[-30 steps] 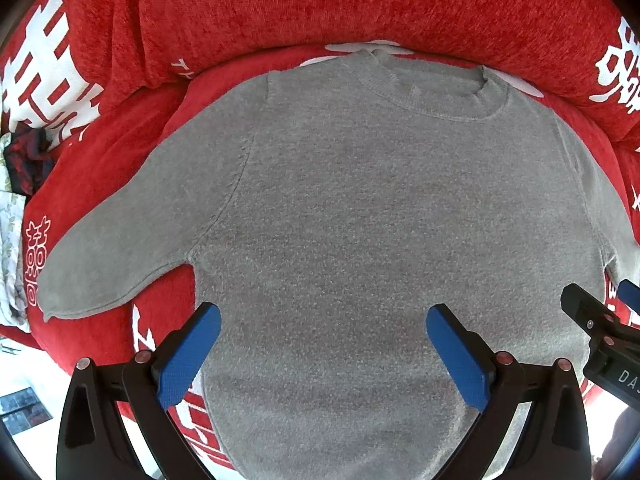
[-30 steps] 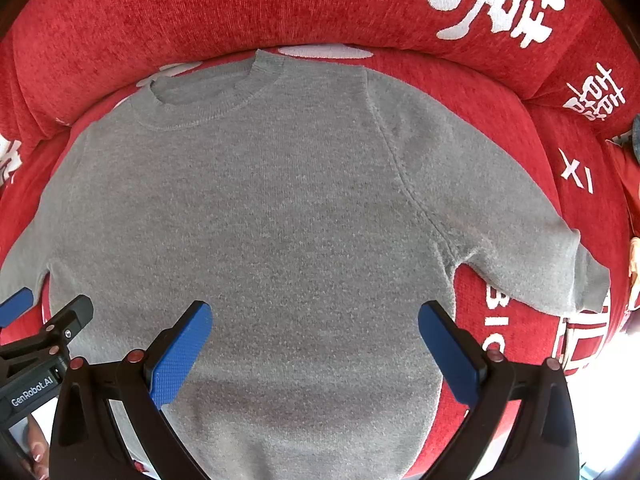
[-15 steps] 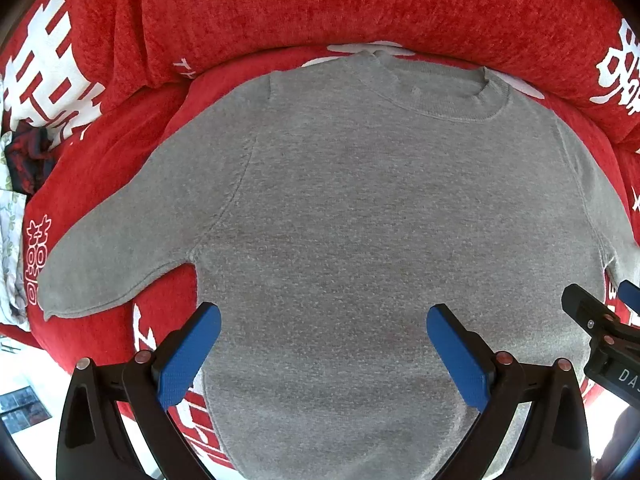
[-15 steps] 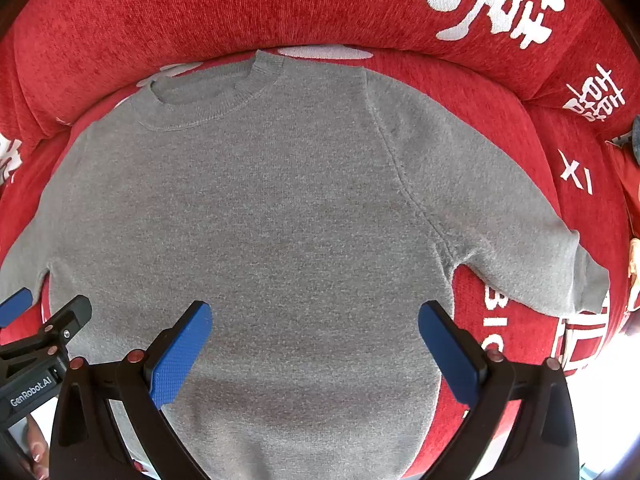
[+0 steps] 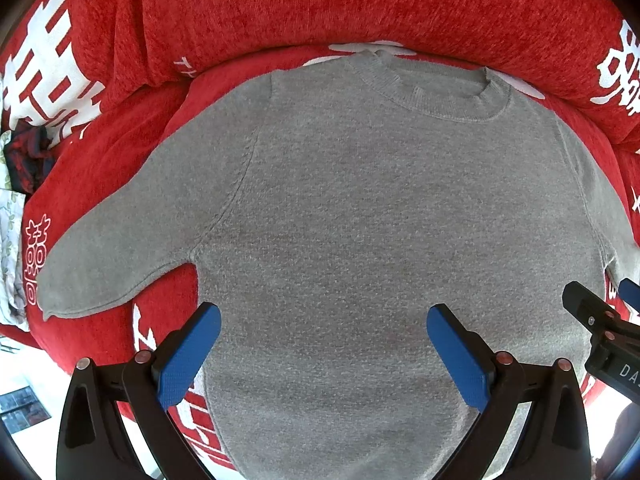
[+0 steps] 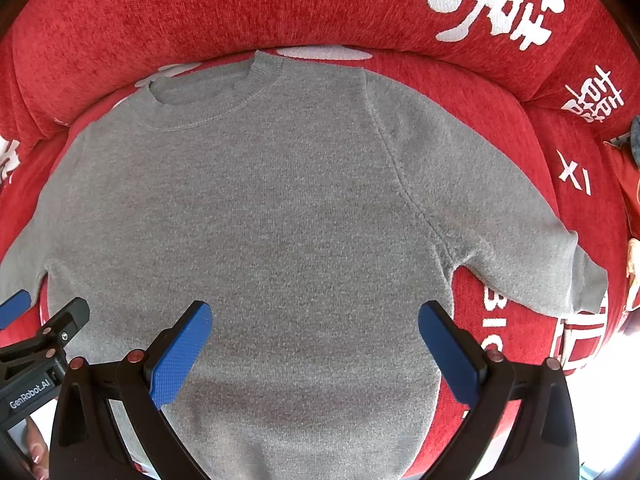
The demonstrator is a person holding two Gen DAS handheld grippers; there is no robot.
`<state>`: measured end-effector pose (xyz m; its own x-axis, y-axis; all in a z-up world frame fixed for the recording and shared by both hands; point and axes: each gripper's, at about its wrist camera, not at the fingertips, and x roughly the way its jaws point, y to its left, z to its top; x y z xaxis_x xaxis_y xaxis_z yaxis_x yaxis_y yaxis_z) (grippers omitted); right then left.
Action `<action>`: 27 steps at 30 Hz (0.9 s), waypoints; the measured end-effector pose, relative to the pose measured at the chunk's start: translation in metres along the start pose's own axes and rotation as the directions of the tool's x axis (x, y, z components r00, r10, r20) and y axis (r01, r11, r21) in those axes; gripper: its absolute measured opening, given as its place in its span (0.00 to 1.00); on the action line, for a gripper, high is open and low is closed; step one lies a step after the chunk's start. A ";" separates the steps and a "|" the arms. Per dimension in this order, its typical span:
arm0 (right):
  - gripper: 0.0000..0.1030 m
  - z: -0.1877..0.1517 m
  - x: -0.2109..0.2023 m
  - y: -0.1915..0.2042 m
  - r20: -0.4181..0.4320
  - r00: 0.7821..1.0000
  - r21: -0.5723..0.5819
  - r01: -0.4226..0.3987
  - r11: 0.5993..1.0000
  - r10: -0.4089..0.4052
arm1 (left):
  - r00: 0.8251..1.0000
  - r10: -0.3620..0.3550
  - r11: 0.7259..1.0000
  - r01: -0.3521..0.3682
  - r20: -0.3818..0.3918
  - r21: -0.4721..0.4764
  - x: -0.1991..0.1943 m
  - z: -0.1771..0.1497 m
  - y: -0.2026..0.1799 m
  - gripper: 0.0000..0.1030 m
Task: Fold small clothes
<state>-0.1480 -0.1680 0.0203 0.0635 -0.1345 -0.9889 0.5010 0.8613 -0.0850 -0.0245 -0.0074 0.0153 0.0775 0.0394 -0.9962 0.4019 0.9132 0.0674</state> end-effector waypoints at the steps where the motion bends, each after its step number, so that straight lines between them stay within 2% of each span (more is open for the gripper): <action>1: 1.00 0.000 0.000 0.000 0.001 1.000 0.000 0.000 1.000 0.000 | 1.000 0.001 1.000 -0.001 0.000 0.000 0.000 0.000 0.000 1.00; 27: 1.00 -0.001 0.000 0.001 0.007 1.000 0.000 0.014 1.000 -0.014 | 1.000 -0.016 1.000 0.016 0.002 -0.013 0.006 -0.001 0.008 1.00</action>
<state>-0.1480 -0.1669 0.0205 0.0623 -0.1500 -0.9867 0.5020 0.8592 -0.0990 -0.0222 0.0005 0.0096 0.0730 0.0234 -0.9971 0.3908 0.9191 0.0502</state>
